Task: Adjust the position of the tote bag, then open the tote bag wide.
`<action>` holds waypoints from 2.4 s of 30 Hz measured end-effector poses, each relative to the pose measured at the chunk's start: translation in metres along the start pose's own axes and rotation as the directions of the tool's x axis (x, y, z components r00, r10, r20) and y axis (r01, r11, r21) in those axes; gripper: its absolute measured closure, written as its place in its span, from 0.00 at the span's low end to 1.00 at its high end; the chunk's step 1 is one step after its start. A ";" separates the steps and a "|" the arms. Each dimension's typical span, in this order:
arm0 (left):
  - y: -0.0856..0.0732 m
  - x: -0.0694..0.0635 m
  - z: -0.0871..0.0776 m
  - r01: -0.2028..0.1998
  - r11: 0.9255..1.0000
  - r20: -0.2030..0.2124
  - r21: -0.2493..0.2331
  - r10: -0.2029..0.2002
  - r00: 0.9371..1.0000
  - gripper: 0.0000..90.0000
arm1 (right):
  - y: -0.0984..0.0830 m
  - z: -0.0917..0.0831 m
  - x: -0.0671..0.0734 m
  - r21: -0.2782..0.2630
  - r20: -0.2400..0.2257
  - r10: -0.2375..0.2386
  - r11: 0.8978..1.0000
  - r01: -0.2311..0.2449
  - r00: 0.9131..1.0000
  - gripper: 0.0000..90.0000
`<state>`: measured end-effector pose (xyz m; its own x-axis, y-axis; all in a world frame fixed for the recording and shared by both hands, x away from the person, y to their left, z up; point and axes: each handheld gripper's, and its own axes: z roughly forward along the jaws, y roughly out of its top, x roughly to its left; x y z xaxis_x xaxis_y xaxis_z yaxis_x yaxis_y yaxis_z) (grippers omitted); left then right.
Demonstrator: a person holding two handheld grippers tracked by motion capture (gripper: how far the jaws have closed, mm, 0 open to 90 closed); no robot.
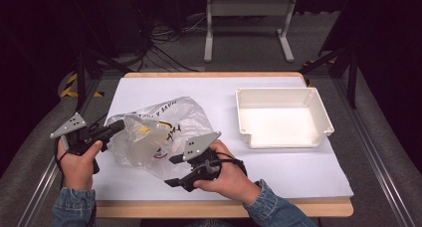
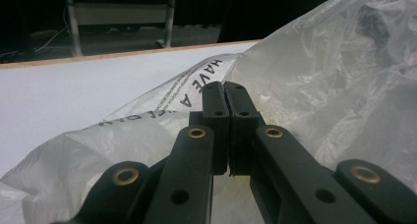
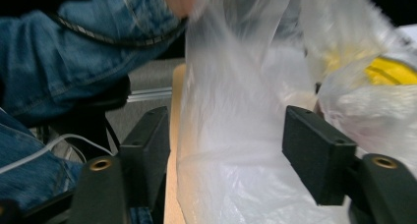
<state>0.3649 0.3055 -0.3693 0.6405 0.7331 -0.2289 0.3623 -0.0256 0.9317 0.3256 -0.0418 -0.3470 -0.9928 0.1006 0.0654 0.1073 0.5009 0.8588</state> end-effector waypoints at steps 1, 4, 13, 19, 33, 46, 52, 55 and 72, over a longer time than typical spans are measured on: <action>0.000 0.000 0.000 0.001 1.000 -0.001 0.000 -0.001 1.000 0.99 | 0.002 -0.005 0.001 -0.012 0.009 -0.002 1.000 0.002 1.000 0.36; 0.000 0.001 -0.001 0.007 1.000 -0.003 -0.003 -0.007 1.000 0.99 | 0.006 -0.022 0.001 -0.050 0.036 -0.002 0.999 0.003 0.999 0.34; 0.001 0.003 -0.004 0.005 1.000 -0.004 -0.018 -0.005 1.000 0.99 | 0.000 -0.066 -0.020 -0.086 0.226 0.051 0.996 -0.032 0.973 0.22; 0.001 0.004 -0.004 0.011 1.000 -0.005 -0.020 -0.012 1.000 0.99 | -0.014 -0.059 -0.034 0.050 0.289 0.047 0.997 -0.064 0.956 0.07; 0.001 0.003 -0.006 0.009 1.000 0.003 -0.020 -0.008 1.000 0.99 | -0.040 -0.035 -0.061 0.087 0.257 0.059 0.993 -0.084 0.965 0.42; -0.001 0.004 -0.012 0.002 0.999 0.031 -0.033 -0.001 1.000 0.98 | -0.035 -0.060 -0.066 -0.016 0.232 0.124 0.992 -0.124 0.965 1.00; -0.001 0.010 -0.016 0.004 0.999 0.024 -0.046 -0.003 1.000 0.98 | -0.031 -0.070 -0.078 -0.113 0.195 0.202 0.977 -0.182 0.960 1.00; -0.001 0.013 -0.015 -0.001 0.999 0.016 -0.046 0.001 1.000 0.97 | -0.031 -0.075 -0.088 -0.177 0.155 0.262 0.956 -0.234 0.953 1.00; -0.002 0.033 -0.020 -0.015 0.996 -0.070 -0.083 0.009 0.997 1.00 | -0.029 -0.087 -0.137 -0.308 0.120 0.468 0.856 -0.415 0.876 1.00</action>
<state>0.3715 0.3436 -0.3726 0.5944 0.7788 -0.2002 0.2954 0.0201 0.9552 0.4539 -0.1449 -0.3367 -0.8127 0.4257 0.3978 0.4872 0.1220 0.8648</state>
